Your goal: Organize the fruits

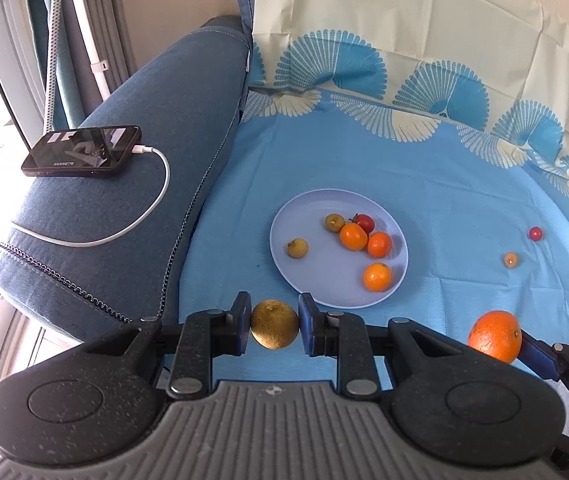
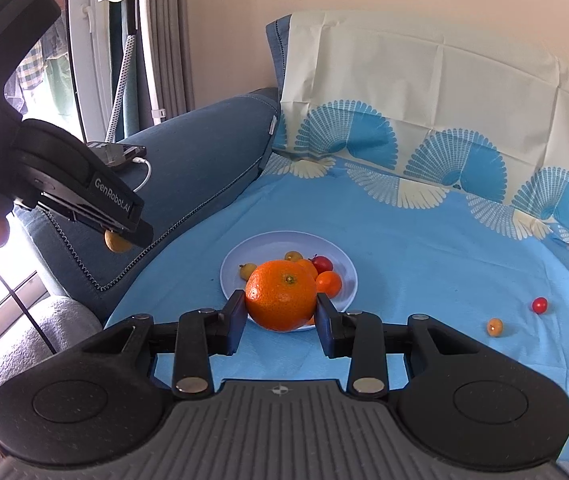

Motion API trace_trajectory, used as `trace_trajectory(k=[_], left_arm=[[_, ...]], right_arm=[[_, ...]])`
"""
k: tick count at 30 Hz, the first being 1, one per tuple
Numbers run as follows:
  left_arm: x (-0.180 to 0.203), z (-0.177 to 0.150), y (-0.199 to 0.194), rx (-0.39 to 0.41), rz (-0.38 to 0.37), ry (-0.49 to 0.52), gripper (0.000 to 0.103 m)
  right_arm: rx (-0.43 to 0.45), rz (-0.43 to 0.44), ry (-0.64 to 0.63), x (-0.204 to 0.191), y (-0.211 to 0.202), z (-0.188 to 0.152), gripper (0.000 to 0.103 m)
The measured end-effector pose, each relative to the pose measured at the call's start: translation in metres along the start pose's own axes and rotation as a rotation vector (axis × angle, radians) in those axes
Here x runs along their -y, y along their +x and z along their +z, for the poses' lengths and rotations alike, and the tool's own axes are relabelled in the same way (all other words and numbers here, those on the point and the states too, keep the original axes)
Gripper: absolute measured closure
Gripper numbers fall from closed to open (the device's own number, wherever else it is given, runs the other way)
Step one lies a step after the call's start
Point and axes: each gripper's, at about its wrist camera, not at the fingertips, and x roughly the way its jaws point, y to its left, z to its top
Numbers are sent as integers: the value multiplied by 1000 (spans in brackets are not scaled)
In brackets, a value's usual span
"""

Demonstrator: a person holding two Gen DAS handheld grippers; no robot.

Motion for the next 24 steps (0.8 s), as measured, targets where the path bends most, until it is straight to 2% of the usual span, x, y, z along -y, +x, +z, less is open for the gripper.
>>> trace_trajectory(k=[24], left_arm=[[2, 4, 7, -4, -6, 0, 75]], right_arm=[[-14, -1, 11, 3, 2, -4, 65]])
